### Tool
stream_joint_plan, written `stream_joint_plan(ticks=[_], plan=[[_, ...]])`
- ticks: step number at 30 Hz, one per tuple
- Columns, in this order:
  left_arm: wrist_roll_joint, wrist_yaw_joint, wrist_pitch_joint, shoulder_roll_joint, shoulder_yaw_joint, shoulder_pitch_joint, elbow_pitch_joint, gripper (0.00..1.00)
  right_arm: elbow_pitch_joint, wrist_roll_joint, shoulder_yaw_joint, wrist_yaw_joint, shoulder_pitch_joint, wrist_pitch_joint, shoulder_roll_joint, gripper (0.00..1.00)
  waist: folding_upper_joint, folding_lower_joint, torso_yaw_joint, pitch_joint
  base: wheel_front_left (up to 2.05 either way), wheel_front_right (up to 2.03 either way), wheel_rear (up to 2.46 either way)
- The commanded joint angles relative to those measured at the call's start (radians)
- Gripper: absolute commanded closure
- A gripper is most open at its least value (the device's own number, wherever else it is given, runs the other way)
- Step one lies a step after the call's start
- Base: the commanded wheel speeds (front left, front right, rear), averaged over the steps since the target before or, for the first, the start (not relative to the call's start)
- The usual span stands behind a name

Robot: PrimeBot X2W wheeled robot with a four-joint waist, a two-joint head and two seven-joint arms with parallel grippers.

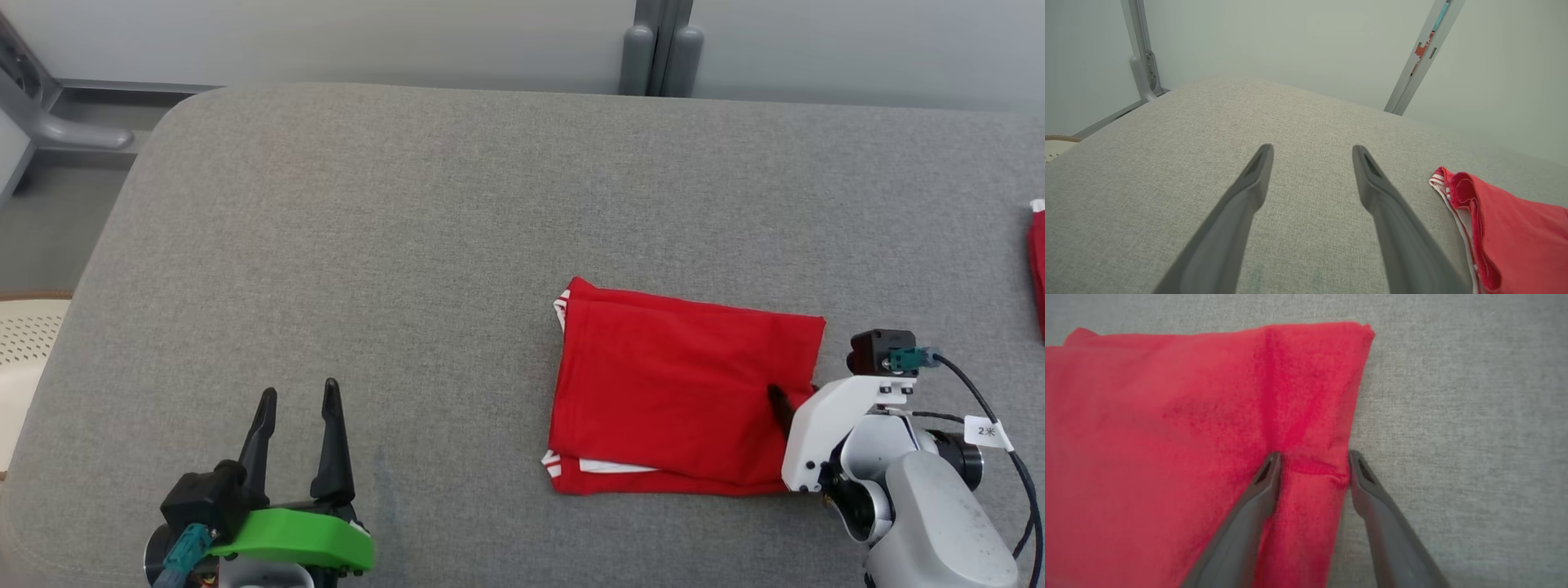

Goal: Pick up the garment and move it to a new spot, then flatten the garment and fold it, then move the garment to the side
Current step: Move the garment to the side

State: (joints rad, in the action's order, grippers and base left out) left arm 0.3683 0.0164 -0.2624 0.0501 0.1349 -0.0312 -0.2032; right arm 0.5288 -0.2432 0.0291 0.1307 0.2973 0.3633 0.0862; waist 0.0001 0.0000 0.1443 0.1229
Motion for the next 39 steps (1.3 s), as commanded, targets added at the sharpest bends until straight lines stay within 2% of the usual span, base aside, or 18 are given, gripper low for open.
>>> stream_joint_plan(ticks=[1, 5, 9, 19, 26, 32, 39], plan=[[-0.005, 0.0, -0.003, 0.001, 0.002, -0.019, 0.002, 0.0, 0.019, 0.001, -0.011, 0.0, 0.001, 0.004, 0.002, 1.0, -0.0001, 0.0, -0.006, 0.005, 0.0, 0.0, 0.0], [-0.01, 0.005, -0.003, 0.001, 0.013, -0.028, 0.01, 0.0, 0.02, -0.007, -0.01, -0.002, 0.032, -0.04, 0.028, 1.0, -0.0001, 0.0, -0.035, 0.016, 0.0, 0.0, 0.0], [-0.012, 0.006, -0.003, 0.001, 0.039, -0.037, 0.026, 0.0, 0.015, -0.001, 0.008, -0.001, 0.062, -0.088, 0.041, 1.0, -0.0001, 0.0, -0.095, 0.032, 0.0, 0.0, 0.0], [-0.053, 0.018, -0.003, 0.002, 0.066, -0.09, 0.043, 0.0, -0.024, 0.019, 0.036, -0.001, 0.147, -0.165, 0.108, 1.0, -0.0001, 0.0, -0.364, 0.108, 0.0, 0.0, 0.0], [-0.086, 0.036, -0.003, 0.009, 0.072, -0.138, 0.027, 0.0, -0.022, 0.014, 0.052, -0.001, 0.2, -0.216, 0.093, 1.0, -0.0001, 0.0, -0.512, 0.169, 0.0, 0.0, 0.0], [-0.099, 0.047, -0.003, 0.014, 0.077, -0.156, 0.012, 0.0, 0.007, 0.016, 0.042, -0.001, 0.226, -0.257, 0.084, 1.0, -0.0001, 0.0, -0.539, 0.182, 0.0, 0.0, 0.0], [-0.092, 0.046, -0.003, 0.013, 0.065, -0.144, 0.004, 0.0, 0.04, 0.026, 0.023, -0.001, 0.258, -0.31, 0.1, 1.0, -0.0001, 0.0, -0.482, 0.157, 0.0, 0.0, 0.0]])
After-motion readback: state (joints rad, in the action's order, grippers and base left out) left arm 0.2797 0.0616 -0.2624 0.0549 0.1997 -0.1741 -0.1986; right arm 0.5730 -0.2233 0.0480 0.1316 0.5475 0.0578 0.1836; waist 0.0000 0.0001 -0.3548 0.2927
